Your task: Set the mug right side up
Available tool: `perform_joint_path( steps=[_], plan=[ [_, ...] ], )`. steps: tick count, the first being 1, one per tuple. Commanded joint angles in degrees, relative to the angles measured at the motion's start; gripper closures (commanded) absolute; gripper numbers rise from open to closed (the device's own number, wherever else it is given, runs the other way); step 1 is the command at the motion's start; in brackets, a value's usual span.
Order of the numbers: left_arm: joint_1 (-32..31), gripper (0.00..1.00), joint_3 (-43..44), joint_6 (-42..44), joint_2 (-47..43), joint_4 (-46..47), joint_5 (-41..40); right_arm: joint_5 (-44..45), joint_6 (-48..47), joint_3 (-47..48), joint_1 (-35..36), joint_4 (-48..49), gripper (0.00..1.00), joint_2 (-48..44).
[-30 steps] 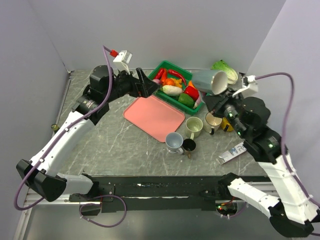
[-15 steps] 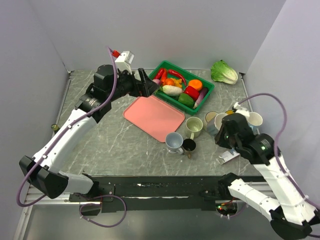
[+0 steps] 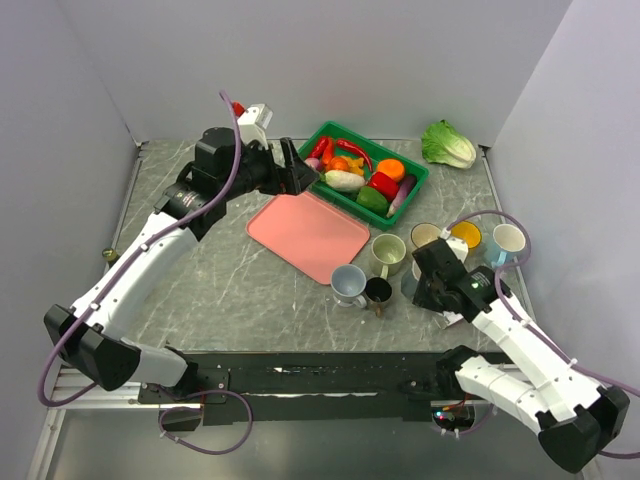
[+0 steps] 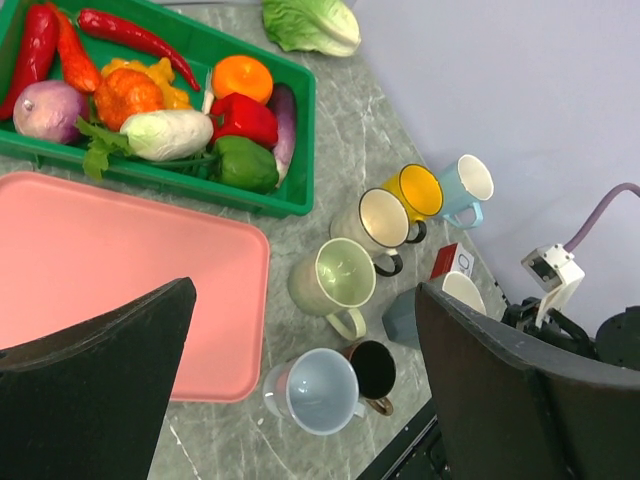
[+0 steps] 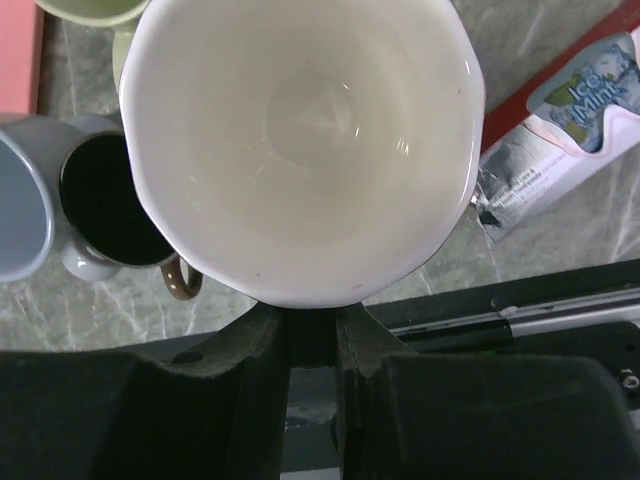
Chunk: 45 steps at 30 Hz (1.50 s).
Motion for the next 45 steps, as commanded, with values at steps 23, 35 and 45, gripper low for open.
perform_joint_path(
  steps=[23, 35, 45],
  plan=[
    [0.40, 0.04, 2.68, 1.66, 0.73, -0.91, -0.89, 1.77, 0.55, -8.00, -0.16, 14.34, 0.57, 4.44],
    [0.49, 0.04, 3.74, 2.19, -0.49, -6.08, -5.27, 0.01, 1.87, 0.59, -0.24, 4.07, 0.12, -0.73],
    [0.49, 0.04, 4.00, 3.86, -5.85, -11.72, -16.96, 16.78, -8.15, 19.67, -0.33, 0.98, 0.00, -6.02]
  ],
)
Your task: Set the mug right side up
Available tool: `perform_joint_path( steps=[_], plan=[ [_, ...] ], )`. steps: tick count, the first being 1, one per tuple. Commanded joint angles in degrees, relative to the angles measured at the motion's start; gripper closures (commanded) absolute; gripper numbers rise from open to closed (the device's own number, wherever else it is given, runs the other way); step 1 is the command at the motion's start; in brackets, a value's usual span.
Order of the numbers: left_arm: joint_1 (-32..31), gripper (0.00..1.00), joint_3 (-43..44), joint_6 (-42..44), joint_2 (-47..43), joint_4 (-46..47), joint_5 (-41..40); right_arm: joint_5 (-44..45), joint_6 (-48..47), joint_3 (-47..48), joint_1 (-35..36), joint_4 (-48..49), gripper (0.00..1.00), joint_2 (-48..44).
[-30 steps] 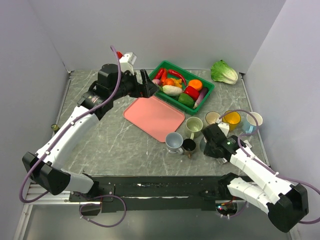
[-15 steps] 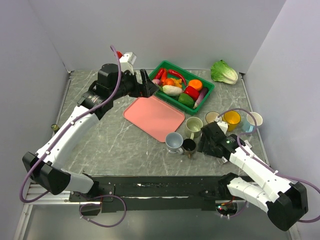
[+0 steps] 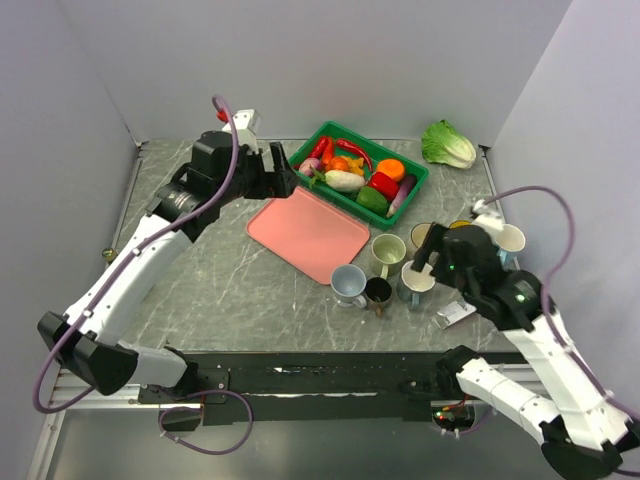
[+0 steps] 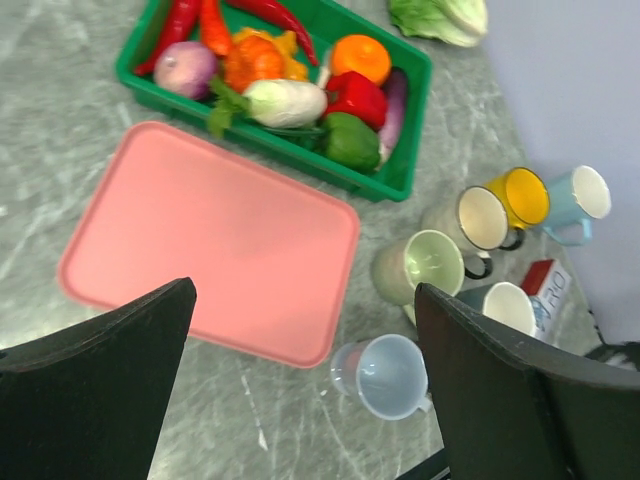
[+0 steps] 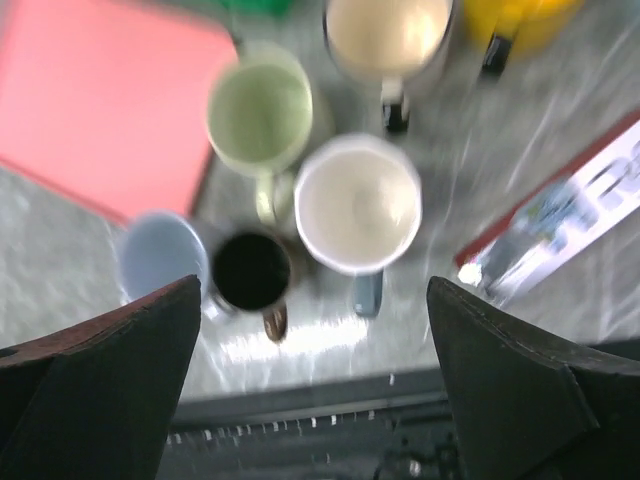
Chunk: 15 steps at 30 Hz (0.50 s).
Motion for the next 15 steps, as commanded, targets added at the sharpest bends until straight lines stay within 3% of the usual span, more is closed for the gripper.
perform_joint_path(
  steps=[1, 7, 15],
  plan=[
    [0.16, 0.04, 2.62, 1.45, -5.51, -2.30, -8.32, 11.36, -6.32, 7.96, -0.22, -0.07, 0.00, -2.76],
    [0.16, 0.04, 0.69, 2.33, -9.81, -4.15, -12.30, 13.84, -9.75, 16.84, -0.31, 3.10, 0.00, -3.20],
    [0.16, 0.04, 0.95, 3.65, -11.31, -4.77, -14.59, 13.05, -10.19, 18.26, -0.22, 6.09, 0.00, -5.31]
  ],
)
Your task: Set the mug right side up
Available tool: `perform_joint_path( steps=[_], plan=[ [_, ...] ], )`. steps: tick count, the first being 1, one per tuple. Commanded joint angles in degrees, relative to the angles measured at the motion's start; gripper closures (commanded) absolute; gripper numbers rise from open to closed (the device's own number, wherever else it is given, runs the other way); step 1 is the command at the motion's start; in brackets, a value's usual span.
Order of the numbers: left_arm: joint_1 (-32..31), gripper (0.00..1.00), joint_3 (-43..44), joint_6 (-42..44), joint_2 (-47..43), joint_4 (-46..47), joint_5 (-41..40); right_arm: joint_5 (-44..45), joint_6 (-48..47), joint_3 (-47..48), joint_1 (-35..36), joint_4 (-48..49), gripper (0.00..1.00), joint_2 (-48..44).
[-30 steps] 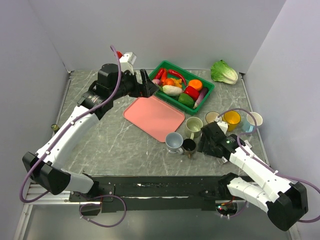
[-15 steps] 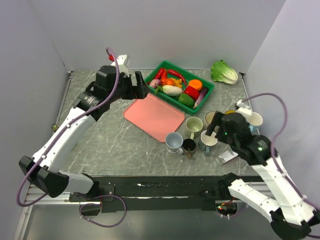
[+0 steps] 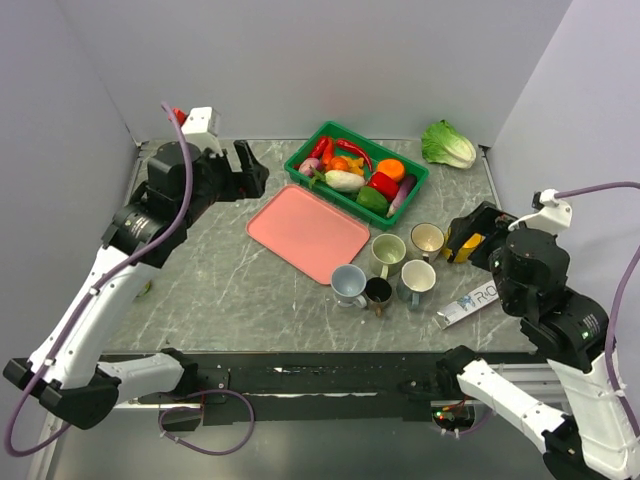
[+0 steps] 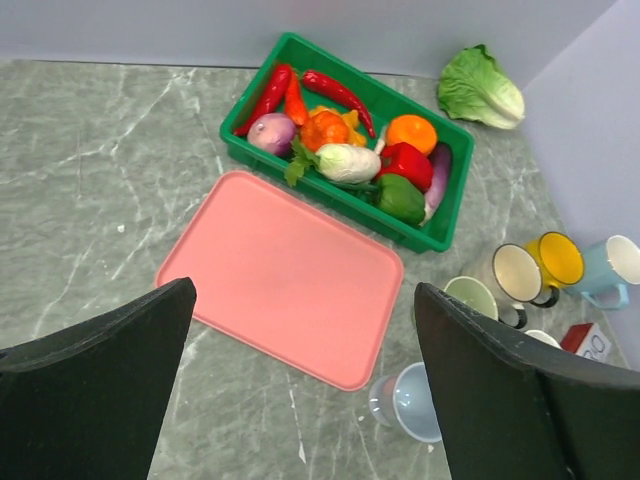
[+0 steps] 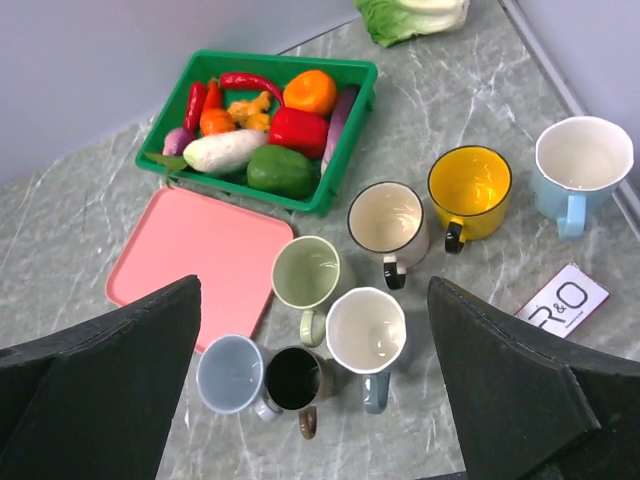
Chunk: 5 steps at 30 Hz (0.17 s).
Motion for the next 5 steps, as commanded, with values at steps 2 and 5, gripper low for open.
perform_joint_path(
  steps=[2, 5],
  plan=[
    [0.16, 0.04, 0.69, 1.86, -0.73, 0.02, -2.59, 1.49, -0.60, 1.65, -0.22, 2.50, 0.00, -1.86],
    [0.16, 0.04, 0.60, 2.30, -0.91, 0.55, -2.33, 1.40, -0.16, 1.65, -0.14, 2.50, 0.00, -2.74]
  ],
)
